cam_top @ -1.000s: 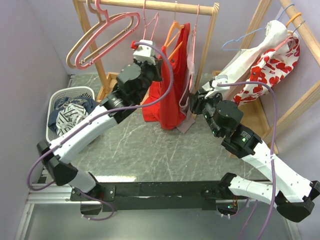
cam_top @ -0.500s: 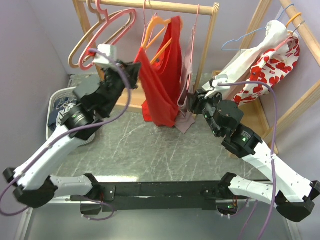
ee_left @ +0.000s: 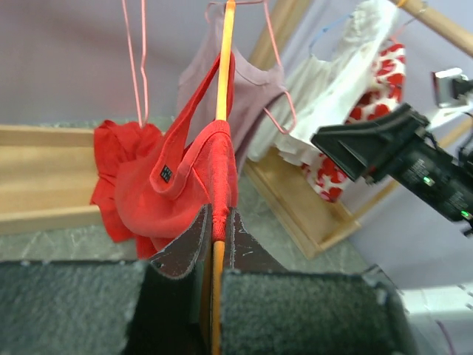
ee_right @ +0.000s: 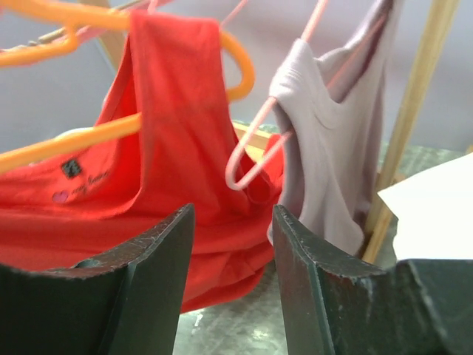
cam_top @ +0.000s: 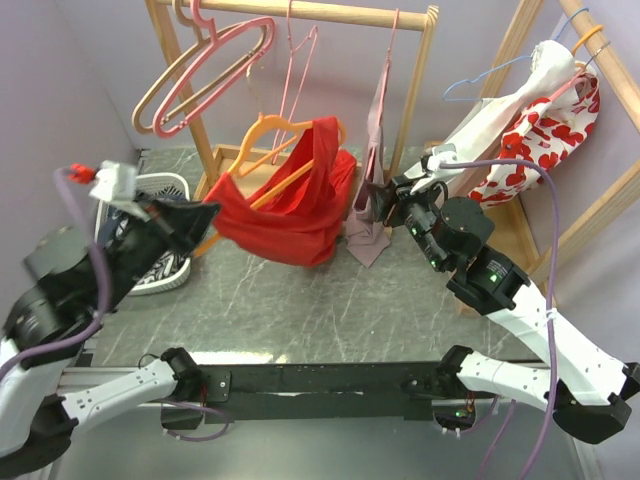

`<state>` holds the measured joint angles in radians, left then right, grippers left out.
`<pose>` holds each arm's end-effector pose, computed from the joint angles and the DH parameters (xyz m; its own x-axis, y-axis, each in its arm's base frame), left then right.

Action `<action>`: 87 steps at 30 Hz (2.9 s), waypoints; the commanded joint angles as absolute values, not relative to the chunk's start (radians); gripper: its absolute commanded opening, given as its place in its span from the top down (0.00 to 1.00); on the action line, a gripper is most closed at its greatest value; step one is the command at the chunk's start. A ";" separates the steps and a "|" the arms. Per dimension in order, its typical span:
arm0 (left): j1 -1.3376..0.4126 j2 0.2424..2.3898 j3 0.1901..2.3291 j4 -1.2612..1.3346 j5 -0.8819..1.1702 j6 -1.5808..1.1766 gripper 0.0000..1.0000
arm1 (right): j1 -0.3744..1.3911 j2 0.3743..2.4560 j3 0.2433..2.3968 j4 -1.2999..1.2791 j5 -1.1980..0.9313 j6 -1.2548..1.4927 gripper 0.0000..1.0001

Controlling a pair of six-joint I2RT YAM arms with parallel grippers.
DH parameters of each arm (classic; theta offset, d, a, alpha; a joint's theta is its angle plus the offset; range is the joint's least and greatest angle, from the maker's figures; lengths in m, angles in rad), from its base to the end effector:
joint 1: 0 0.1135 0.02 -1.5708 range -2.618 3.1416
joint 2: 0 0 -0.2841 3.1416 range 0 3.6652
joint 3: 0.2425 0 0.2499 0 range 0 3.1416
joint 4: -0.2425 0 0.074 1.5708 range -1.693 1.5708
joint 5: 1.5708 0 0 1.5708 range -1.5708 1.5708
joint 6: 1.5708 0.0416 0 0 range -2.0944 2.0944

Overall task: Remove the tank top from the hanger
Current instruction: Pick up the hanger from the clothesline, then remove the tank top from the hanger.

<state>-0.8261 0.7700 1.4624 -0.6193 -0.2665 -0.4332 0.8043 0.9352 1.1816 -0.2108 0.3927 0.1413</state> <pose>0.0611 -0.0501 0.5207 -0.1781 -0.4043 -0.8971 0.5030 0.7462 -0.4361 0.1393 0.1217 0.4635 -0.0319 0.1544 -0.9875 -0.3997 0.9036 0.1542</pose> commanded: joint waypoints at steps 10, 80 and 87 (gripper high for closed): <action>-0.824 0.617 1.514 -0.782 -0.069 -0.600 0.99 | 0.799 1.002 1.238 -0.109 0.106 0.282 0.33; -0.824 0.673 1.543 -0.827 -0.169 -0.549 0.99 | 0.956 1.054 1.218 -0.617 0.149 0.320 0.80; -0.824 0.713 1.506 -0.815 -0.170 -0.545 0.99 | 0.956 0.948 1.256 -0.500 0.293 0.298 0.32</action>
